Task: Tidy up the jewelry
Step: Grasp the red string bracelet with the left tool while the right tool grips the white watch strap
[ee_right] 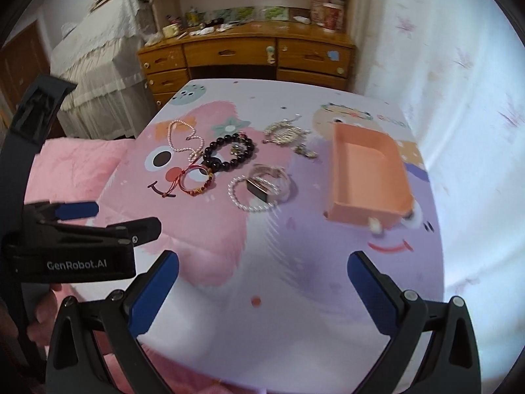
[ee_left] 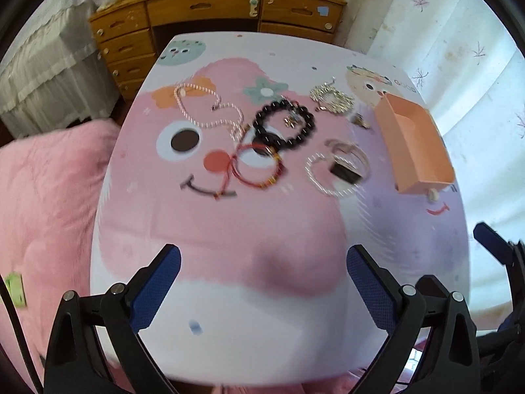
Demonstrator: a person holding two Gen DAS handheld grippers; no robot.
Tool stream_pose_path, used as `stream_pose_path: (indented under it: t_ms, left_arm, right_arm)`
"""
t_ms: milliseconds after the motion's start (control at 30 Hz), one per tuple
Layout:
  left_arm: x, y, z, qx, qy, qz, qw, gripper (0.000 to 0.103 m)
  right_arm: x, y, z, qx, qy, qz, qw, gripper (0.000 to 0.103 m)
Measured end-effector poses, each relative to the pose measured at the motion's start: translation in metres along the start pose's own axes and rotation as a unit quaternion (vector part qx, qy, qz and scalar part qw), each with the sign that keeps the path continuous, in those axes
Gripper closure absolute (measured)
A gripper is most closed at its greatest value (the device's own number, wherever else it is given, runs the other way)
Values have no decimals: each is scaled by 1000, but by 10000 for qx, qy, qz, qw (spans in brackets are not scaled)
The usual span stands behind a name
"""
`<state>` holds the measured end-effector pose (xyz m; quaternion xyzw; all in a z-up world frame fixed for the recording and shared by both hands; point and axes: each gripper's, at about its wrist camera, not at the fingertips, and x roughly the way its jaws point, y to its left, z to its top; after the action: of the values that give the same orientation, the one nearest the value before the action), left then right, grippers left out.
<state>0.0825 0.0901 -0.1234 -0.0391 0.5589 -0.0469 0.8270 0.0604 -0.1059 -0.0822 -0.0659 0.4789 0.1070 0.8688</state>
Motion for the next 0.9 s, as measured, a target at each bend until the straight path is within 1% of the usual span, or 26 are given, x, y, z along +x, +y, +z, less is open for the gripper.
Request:
stream_pose_path:
  t_ms: [100,200,267,300,333,367,400,433,467,500,533,567,600,667,700,767,833,867,900]
  left_arm:
    - [16,11,15,382,-106,-70,9992,9]
    - [34,18,32,857,-293,-67,9959,13]
    - [47,22,41,1079,-323,-71,9936,23]
    - [53,23,45,1131,-299,-90,9931,26]
    - [61,25,49,1166,-258,-168,9927,34]
    - [69,27,53,1202,-190,-266,9922,40]
    - [76,28,56,1238,-133,-342,9916,42]
    - [82,28,58,1273,-97,-384,9911,47]
    - [89,29,60,1309,-85,-378,9906,52]
    - [94,30,61,1328,-82,-342,9905,52]
    - [97,29,63,1316,-92,-318,9908,53]
    - [100,30,64,1269,-92,-348,9913,52]
    - [102,31,65,1243,-61,-439,9913,53]
    - [106,27,65,1263,7,-630,9900,53]
    - [108,24,65,1299,16,-643,9894,52]
    - [112,18,64,1360,51,-595,9889,52]
    - [114,15,64,1363,56,-457,9896,52]
    - [116,14,64,1342,59,-409,9901,52]
    - [116,14,64,1318,51,-398,9905,52]
  right_arm:
    - [25,10,9,-115,-25,-222,9997,0]
    - [54,20,16,-348,-12,-619,9975,0]
    - [68,24,18,-515,-58,-759,9958,2]
    - [74,26,19,-613,-69,-840,9946,6]
    - [82,29,20,-731,-61,-930,9930,9]
    - [90,32,20,-839,-35,-1024,9912,15]
    - [98,35,21,-915,-5,-1087,9899,20]
    - [103,35,22,-945,6,-1093,9895,22]
    - [108,36,23,-988,-12,-1122,9888,27]
    - [113,38,24,-1032,-38,-1191,9875,31]
    - [118,40,25,-1073,-34,-1227,9866,32]
    - [120,40,25,-1106,-22,-1233,9862,36]
    - [123,40,26,-1125,-15,-1236,9859,43]
    - [128,41,26,-1120,2,-1197,9865,50]
    - [130,42,26,-1118,5,-1181,9867,54]
    - [136,42,26,-1169,36,-1138,9866,58]
    - [143,42,27,-1287,65,-1124,9853,59]
    - [145,41,27,-1353,65,-1100,9847,64]
    - [147,40,27,-1414,87,-1088,9839,73]
